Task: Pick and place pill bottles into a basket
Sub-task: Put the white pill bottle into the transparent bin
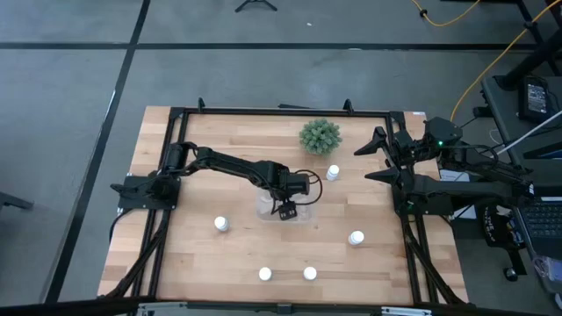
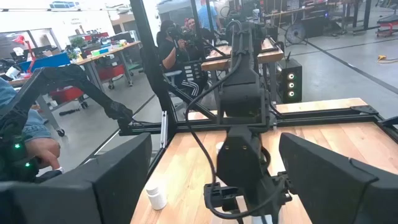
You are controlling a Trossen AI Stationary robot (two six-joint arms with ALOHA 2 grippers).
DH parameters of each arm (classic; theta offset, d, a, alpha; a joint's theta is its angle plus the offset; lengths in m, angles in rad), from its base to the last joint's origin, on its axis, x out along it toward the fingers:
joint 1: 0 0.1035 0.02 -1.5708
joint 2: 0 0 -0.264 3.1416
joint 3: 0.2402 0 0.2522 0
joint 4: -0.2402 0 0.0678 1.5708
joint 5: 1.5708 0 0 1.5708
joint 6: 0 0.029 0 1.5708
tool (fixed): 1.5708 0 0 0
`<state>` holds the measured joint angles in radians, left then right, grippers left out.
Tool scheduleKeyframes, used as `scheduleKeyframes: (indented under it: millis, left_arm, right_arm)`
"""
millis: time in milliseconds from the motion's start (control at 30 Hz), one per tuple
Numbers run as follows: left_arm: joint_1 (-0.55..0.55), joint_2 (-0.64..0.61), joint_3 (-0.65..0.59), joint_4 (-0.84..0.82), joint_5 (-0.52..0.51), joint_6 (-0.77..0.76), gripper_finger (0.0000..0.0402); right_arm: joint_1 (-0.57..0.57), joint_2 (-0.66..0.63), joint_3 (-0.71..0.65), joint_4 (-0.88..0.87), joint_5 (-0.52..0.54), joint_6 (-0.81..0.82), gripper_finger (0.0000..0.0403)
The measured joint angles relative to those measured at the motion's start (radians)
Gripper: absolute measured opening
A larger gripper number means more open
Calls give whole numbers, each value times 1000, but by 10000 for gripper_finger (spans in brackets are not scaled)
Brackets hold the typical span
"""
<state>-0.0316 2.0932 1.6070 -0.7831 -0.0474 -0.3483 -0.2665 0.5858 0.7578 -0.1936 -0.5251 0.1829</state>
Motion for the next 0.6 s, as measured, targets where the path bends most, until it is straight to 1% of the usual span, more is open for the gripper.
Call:
scheduleKeyframes:
  millis: [100, 200, 367, 467, 600]
  left_arm:
    - [16, -2, 0, 0, 69, -20, 314]
    - [28, -3, 0, 1, 110, -23, 331]
    - [44, -29, 0, -3, 121, -33, 336]
    - [57, -76, 1, -3, 118, -15, 337]
    - [81, -168, 1, 3, 117, -6, 337]
  right_arm:
    - [0, 0, 0, 0, 0, -3, 354]
    - [0, 0, 0, 1, 0, -4, 354]
    - [0, 1, 0, 1, 0, -4, 354]
    - [0, 1, 0, 1, 0, -4, 354]
    - [0, 1, 0, 1, 0, 3, 354]
